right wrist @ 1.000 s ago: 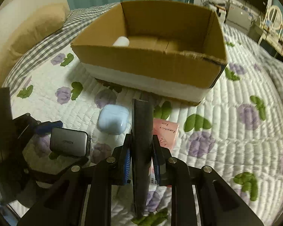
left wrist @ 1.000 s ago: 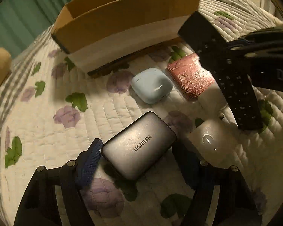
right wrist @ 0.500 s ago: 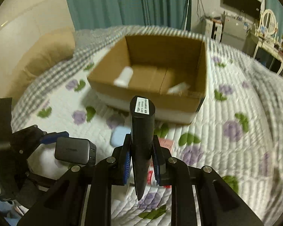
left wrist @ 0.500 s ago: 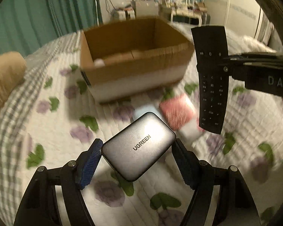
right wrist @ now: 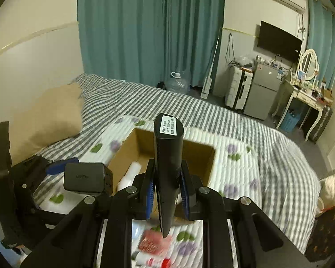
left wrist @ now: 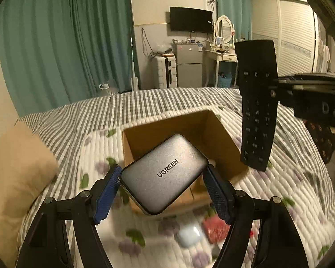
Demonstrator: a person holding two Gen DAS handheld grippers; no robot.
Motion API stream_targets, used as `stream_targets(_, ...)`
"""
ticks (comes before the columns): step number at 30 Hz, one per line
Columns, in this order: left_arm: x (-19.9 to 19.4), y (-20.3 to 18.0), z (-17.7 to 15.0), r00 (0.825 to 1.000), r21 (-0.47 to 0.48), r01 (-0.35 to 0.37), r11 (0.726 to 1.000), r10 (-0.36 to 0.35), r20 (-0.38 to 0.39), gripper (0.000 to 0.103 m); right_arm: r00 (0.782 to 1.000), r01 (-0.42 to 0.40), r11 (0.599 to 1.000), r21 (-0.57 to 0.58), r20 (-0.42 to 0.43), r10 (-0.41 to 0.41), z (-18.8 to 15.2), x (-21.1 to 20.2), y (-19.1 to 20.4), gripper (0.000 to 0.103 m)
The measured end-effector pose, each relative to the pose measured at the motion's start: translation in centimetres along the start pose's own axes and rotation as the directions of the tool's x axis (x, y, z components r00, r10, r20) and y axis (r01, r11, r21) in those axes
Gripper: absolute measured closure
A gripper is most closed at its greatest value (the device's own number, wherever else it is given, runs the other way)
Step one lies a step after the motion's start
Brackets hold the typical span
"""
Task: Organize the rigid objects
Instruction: 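Carry charger and remote into the cardboard box and open both grippers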
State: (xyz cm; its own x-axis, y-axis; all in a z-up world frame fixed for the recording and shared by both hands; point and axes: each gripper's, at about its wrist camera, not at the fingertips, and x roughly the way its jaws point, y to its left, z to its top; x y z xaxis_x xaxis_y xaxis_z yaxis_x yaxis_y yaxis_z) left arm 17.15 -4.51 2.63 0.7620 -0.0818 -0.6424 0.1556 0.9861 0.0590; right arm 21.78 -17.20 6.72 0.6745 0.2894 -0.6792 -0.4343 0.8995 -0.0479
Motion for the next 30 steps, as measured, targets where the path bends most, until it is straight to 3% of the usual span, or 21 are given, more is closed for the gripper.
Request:
stream_targets(8,6.9,-0.3,0.3,0.997,-0.002,0.000,1.000,0.000,-0.075,0.027,0.996,-0.005,1.000,0.028,-0.086,0.008,-0.4,6.8,-2.1,0.084)
stream_targets(21,12.6,-0.5,-1.1,0.985,-0.017,-0.007,1.000,0.004,-0.171,0.025,0.982,-0.024,0.999,0.033,-0.185,0.030,-3.2,13.4,-3.6,0.084)
stream_targets(26,11.9,-0.3,-0.7,0.994,0.011,-0.049,0.999,0.049,-0.097,0.020,0.977,-0.020,1.000,0.022,-0.211,0.024,-3.3,14.7,-3.4,0.084)
stream_targets(30,11.4,0.6,-0.3,0.994,-0.010,-0.055,0.998,0.054,-0.096,0.020,0.975,-0.010,1.000,0.021,-0.223,0.014,-3.2,16.0,-3.3,0.084)
